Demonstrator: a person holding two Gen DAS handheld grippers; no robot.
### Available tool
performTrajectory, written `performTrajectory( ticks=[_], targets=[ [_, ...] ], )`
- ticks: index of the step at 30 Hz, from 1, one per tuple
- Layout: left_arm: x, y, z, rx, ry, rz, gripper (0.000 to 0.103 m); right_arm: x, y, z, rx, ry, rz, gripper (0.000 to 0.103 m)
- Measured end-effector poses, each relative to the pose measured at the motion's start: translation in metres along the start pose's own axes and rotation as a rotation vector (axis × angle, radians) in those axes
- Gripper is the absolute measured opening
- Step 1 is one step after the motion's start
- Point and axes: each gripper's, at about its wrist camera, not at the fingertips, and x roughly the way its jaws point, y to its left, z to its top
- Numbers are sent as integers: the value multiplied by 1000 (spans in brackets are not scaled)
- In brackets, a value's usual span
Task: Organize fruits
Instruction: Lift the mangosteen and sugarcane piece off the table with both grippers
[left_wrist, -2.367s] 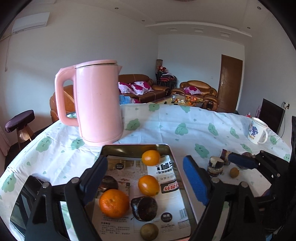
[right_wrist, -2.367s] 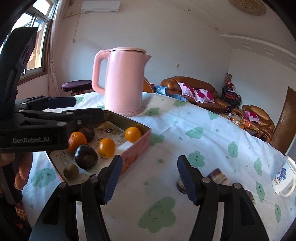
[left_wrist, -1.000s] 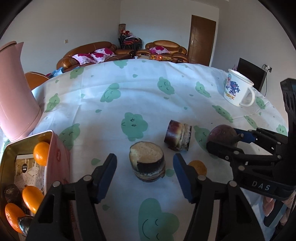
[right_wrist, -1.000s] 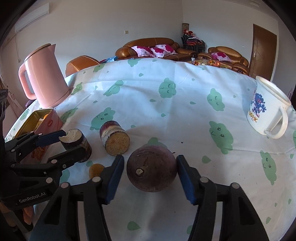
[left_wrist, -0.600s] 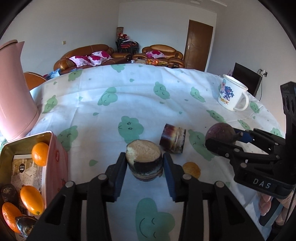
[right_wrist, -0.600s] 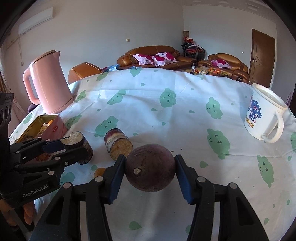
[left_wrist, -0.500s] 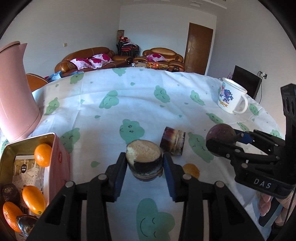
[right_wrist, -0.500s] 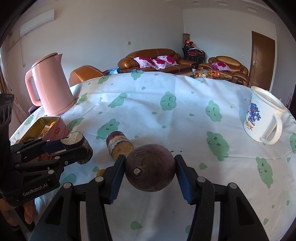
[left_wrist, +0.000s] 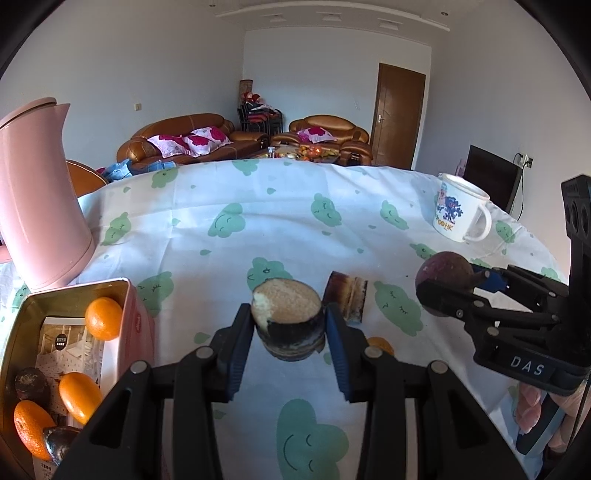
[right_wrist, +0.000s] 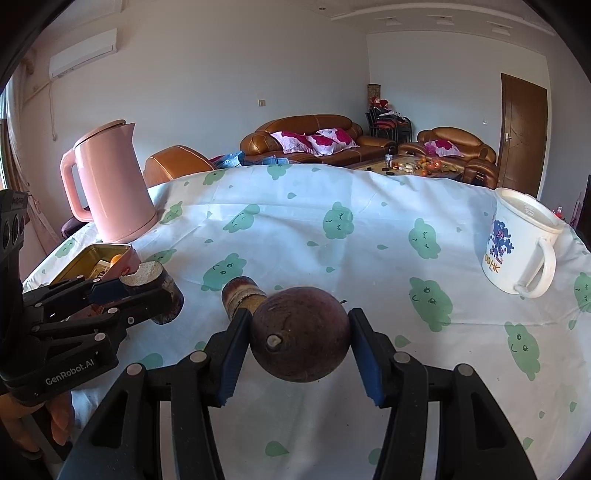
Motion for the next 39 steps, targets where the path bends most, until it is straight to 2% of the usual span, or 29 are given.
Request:
performTrajectory(
  ticks=[39],
  targets=[
    [-37, -9, -5, 38, -196, 67, 41, -32, 6, -5, -31, -172, -16, 55]
  ],
)
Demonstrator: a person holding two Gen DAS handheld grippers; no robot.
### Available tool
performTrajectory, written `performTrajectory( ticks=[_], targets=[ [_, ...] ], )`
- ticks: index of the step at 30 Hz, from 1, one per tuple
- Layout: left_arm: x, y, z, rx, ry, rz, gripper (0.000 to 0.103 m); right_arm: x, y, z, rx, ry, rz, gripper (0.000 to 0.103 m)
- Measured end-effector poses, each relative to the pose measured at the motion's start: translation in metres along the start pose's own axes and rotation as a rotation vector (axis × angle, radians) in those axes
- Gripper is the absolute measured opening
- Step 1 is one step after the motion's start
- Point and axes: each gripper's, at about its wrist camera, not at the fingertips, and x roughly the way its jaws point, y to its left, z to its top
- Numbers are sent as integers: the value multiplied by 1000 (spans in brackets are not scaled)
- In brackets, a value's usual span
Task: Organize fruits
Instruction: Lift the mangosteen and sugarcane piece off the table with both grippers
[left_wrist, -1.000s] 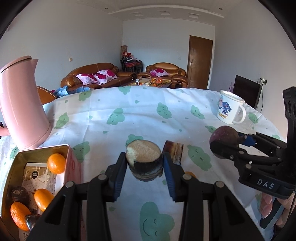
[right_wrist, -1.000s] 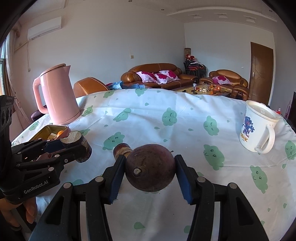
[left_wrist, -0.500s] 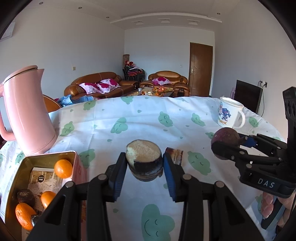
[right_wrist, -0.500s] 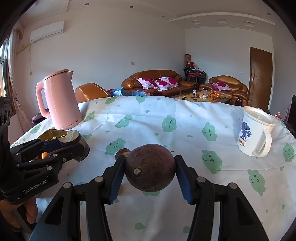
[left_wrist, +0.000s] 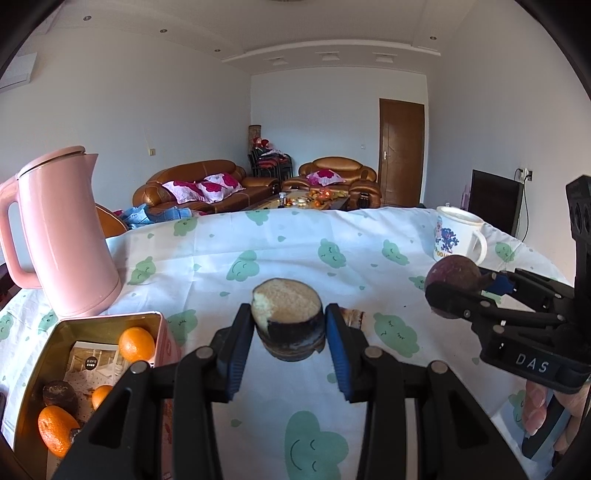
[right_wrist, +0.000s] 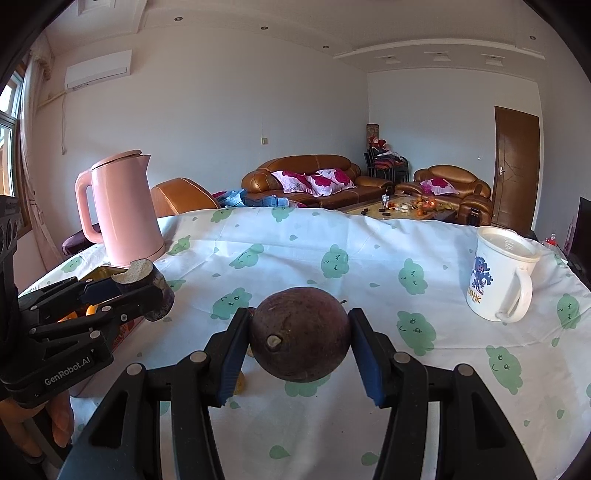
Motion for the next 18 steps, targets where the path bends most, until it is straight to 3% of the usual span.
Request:
performTrajectory(
  ticks=[18],
  targets=[
    [-15, -1, -2, 4, -66, 18, 41, -14, 3, -1, -13, -71, -19, 55]
  ],
)
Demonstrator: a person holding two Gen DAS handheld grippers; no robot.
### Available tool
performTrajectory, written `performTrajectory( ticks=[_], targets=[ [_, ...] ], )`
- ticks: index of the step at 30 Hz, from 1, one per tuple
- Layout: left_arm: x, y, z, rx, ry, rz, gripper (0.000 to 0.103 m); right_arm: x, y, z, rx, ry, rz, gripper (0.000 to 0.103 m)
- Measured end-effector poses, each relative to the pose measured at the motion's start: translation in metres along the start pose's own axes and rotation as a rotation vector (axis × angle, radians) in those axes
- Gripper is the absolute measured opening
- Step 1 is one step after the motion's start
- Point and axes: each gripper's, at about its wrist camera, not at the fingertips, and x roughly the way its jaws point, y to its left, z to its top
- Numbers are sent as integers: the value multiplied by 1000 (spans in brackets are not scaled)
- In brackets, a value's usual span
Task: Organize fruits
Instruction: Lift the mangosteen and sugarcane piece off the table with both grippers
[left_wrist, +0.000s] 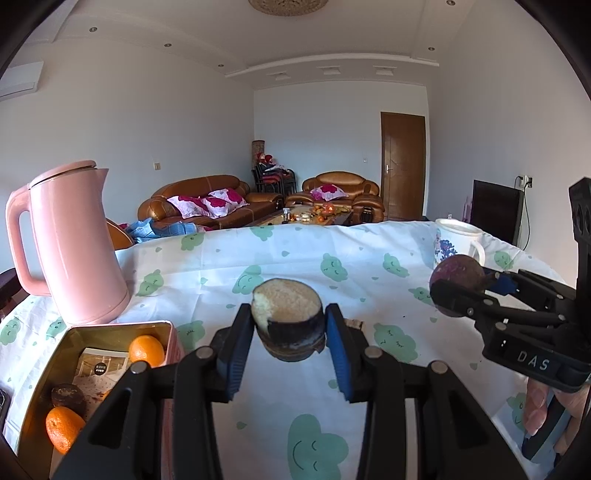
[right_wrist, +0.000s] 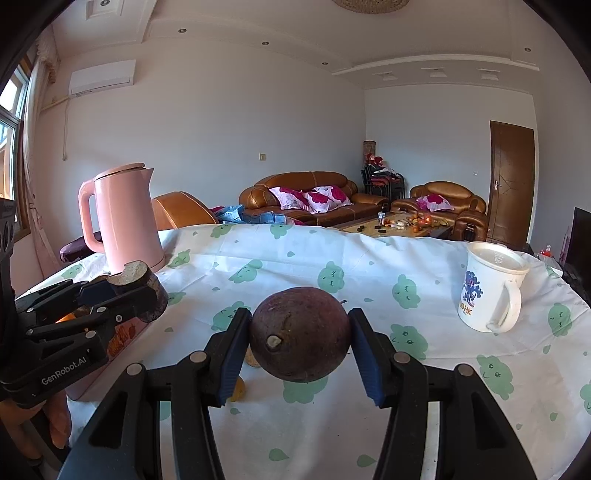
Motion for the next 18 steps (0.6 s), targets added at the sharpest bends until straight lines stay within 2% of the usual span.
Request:
performTrajectory(
  ticks=[18],
  targets=[
    [-13, -2, 0, 12, -69, 26, 41, -15, 3, -2, -19, -73, -19, 55]
  ],
)
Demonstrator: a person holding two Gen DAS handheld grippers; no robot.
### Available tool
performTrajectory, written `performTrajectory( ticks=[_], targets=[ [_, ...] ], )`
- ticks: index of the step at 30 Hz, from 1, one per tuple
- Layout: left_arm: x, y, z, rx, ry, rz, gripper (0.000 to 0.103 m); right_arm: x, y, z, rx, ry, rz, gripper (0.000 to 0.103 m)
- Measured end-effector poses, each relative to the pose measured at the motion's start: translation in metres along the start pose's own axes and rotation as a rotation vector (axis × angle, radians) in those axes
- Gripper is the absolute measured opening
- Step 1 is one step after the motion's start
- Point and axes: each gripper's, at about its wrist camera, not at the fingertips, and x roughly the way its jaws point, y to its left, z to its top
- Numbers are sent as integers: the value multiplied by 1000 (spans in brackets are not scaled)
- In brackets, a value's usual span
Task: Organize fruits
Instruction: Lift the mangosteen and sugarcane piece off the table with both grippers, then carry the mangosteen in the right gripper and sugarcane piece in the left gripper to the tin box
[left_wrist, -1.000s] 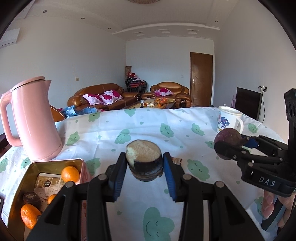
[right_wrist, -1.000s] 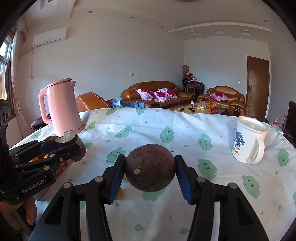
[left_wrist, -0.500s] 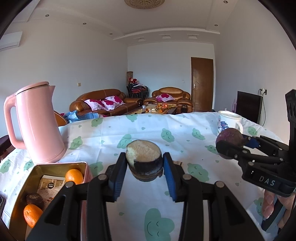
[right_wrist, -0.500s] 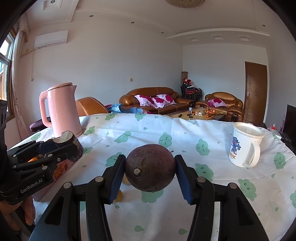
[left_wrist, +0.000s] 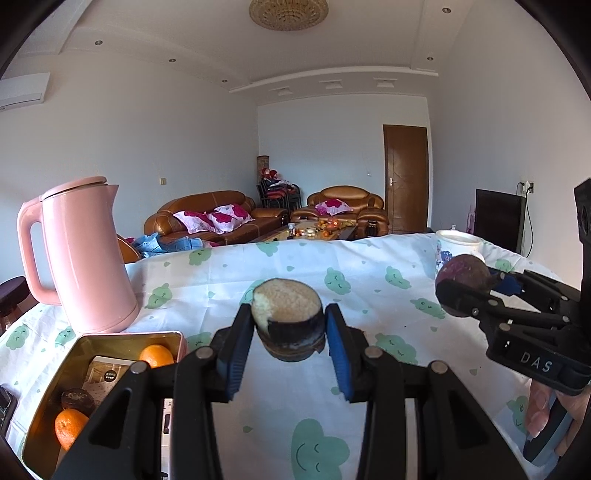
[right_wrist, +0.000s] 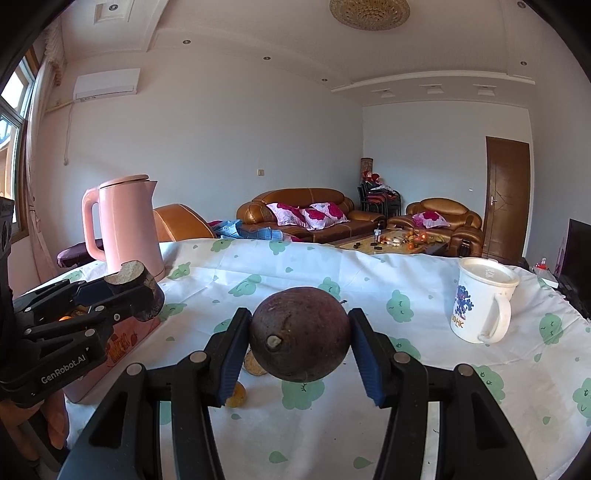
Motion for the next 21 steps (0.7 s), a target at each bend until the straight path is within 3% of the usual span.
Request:
performTrajectory(
  ticks=[21],
  targets=[
    [-6, 0, -1, 9, -12, 4, 41, -4, 13, 1, -34, -4, 9, 55]
  ],
)
